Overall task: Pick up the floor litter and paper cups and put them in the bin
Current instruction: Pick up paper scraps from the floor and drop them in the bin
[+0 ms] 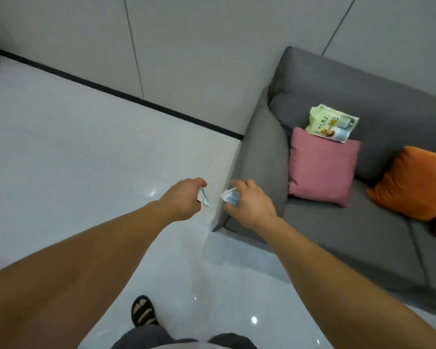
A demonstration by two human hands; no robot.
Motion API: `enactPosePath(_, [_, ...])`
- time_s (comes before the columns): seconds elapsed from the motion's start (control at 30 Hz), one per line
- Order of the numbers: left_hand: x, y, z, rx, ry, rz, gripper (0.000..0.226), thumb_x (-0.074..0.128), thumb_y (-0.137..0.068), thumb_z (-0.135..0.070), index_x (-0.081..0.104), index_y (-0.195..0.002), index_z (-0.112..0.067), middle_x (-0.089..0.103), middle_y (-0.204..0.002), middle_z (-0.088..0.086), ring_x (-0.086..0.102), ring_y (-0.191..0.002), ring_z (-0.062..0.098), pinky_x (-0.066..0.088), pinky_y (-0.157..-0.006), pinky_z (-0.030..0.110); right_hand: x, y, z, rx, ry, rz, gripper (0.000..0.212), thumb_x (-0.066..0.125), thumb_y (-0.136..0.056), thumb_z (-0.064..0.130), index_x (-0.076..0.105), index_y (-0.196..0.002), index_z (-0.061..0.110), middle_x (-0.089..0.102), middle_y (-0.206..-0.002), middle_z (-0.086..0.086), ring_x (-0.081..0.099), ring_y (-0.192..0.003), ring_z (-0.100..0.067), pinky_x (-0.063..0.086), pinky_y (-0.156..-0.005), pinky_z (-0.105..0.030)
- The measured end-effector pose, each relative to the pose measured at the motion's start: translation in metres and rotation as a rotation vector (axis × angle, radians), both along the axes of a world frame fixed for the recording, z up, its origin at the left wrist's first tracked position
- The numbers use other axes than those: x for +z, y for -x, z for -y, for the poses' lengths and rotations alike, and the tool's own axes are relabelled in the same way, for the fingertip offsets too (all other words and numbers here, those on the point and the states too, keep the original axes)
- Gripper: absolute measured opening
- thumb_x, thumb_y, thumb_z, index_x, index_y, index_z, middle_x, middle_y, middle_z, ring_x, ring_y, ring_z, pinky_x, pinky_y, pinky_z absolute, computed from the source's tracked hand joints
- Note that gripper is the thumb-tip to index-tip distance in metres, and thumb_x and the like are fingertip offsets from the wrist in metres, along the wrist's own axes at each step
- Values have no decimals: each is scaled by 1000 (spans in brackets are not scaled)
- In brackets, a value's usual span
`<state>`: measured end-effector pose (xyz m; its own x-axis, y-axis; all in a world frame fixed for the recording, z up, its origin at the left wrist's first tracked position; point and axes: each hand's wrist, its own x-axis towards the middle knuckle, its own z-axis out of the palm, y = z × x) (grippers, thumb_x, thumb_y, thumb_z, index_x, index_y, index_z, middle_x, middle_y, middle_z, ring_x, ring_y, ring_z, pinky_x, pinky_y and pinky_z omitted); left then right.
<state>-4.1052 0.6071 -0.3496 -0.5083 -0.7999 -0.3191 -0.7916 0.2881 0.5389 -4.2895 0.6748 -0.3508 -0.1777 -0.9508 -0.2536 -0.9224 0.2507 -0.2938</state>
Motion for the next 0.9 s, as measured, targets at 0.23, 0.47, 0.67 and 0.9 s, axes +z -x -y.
enactPosePath(0.23, [24,-175,72,266,111,27,57,59,-85,-10,43,-138,-18,54,-131,8,54,-114,26,43,-91,30,21,-165,119,306,79,-26,65,63,-86,41,36,-144,28,45,-136,-2,55,-112,-25,50,-89,-39])
enactPosePath(0.47, [14,-271,129,463,106,31,56,60,-84,-11,44,-138,-18,56,-130,7,54,-114,26,42,-89,27,17,-263,219,514,107,-47,67,63,-85,42,37,-144,27,46,-135,-3,54,-113,-25,49,-87,-38])
enactPosePath(0.67, [12,-324,227,562,124,88,55,61,-84,-11,45,-136,-17,57,-128,7,55,-112,24,40,-87,24,4,-318,334,624,117,-1,66,62,-86,42,36,-145,27,46,-135,-3,54,-112,-24,49,-88,-37])
enactPosePath(0.9, [31,-371,355,693,144,111,56,57,-83,-8,44,-137,-18,54,-131,7,52,-117,25,41,-92,28,18,-371,488,751,138,10,65,61,-86,42,37,-144,26,46,-134,-5,54,-112,-26,48,-85,-36])
